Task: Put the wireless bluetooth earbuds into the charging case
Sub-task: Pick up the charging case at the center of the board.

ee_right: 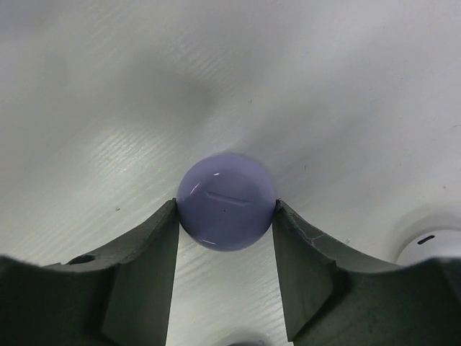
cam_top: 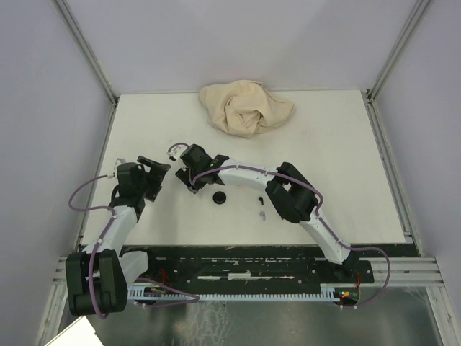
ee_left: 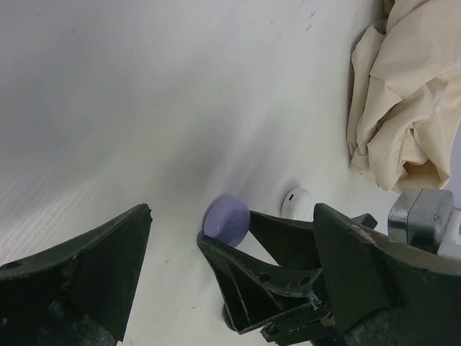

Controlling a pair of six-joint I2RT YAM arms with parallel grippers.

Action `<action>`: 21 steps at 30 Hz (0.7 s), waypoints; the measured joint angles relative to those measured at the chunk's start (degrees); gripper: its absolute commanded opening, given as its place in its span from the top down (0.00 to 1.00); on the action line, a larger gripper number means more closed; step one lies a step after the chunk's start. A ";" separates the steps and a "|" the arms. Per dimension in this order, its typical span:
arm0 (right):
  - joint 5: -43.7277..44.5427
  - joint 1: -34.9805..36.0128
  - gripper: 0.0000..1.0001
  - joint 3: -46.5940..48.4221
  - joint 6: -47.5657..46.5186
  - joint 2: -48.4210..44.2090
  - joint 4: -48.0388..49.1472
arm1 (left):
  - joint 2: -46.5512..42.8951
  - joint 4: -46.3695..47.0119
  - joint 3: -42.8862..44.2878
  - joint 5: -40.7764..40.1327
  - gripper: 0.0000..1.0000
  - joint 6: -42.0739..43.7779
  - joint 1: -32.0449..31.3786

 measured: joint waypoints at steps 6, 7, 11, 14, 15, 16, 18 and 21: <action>1.11 -0.04 0.66 -5.84 -0.57 -2.58 5.77 | 0.00 0.98 -0.02 2.05 0.04 0.00 0.15; 1.09 -0.22 0.66 -8.74 -0.76 -4.17 7.69 | 0.07 1.57 -0.02 3.02 0.05 0.00 0.17; -1.44 -1.57 0.67 -20.48 -1.09 -12.83 13.46 | 2.40 6.14 -0.02 8.66 0.08 0.02 0.22; -5.18 -4.55 0.67 -27.34 -1.07 -20.72 17.53 | 5.99 10.01 0.42 13.84 0.12 -0.02 0.22; -6.67 -5.84 0.67 -29.16 -1.14 -23.37 18.97 | 7.50 11.37 0.79 15.82 0.12 -0.04 0.11; -8.15 -7.34 0.67 -30.82 -1.33 -26.36 20.31 | 8.90 12.50 1.33 17.49 0.13 -0.04 -0.15; -10.45 -9.86 0.67 -32.74 -2.27 -31.08 21.94 | 10.88 14.03 2.64 19.80 0.13 -0.04 -1.07; -13.49 -12.90 0.68 -35.06 -4.37 -37.13 23.21 | 12.59 16.55 5.16 22.34 0.13 -0.04 -4.28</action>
